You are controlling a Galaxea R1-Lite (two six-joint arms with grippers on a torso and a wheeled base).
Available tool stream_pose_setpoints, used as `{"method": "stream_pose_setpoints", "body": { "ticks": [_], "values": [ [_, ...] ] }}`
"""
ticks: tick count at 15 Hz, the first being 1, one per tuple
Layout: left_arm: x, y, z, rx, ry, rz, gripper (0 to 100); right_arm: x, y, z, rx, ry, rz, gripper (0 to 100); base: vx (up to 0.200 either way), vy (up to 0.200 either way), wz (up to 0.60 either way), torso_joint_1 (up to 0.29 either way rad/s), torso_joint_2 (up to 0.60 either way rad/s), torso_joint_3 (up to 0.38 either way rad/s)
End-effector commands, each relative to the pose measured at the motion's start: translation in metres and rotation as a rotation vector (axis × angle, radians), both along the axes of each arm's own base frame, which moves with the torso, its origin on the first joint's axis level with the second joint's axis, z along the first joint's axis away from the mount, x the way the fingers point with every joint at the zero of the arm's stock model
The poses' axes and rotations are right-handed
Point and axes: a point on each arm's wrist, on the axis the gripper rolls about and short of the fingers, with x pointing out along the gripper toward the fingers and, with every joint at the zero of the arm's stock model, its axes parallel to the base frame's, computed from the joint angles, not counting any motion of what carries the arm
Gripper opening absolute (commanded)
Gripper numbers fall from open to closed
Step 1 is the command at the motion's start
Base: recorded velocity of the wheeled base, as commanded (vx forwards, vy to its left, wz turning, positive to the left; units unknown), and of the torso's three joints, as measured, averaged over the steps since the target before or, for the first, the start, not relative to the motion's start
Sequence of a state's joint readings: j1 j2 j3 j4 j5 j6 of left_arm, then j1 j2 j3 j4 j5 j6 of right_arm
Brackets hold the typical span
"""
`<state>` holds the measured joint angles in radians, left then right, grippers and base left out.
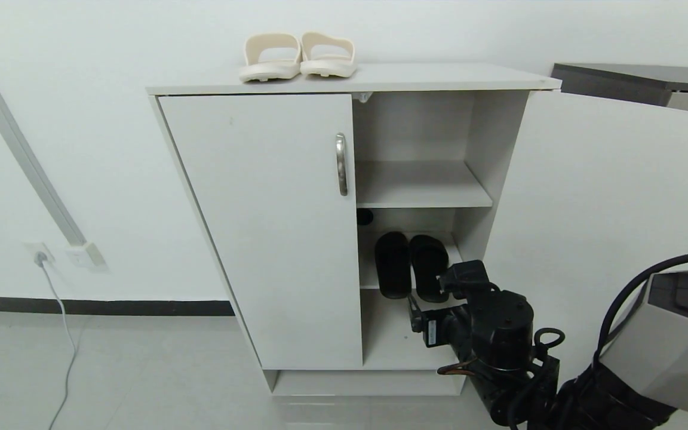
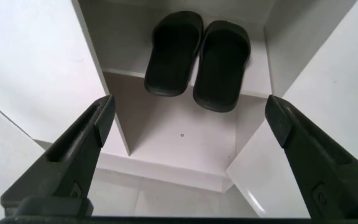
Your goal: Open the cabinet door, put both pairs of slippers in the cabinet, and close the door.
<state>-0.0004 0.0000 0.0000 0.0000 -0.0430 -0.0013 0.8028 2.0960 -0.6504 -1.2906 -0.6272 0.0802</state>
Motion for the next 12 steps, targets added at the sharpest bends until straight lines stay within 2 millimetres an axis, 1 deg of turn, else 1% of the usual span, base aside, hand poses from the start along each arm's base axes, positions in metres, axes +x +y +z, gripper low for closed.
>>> {"method": "stream_pose_setpoints", "body": {
  "ticks": [1,8,12],
  "values": [
    [0.0001,0.0,0.0,-0.002,0.002,-0.001,0,0.0016,-0.0001,-0.0031,-0.004,0.006,-0.004,100,0.0,0.0,0.0,0.0,0.0,0.0],
    [0.0001,0.0,0.0,-0.002,0.002,0.0,0,0.0031,-0.0009,-0.0039,-0.007,0.006,-0.008,100,0.0,0.0,0.0,0.0,0.0,0.0],
    [0.0001,0.0,0.0,0.001,0.001,-0.001,0,0.0022,-0.001,-0.0027,-0.008,0.005,-0.008,100,0.0,0.2,0.0,0.007,0.0,0.005]
  ]
}}
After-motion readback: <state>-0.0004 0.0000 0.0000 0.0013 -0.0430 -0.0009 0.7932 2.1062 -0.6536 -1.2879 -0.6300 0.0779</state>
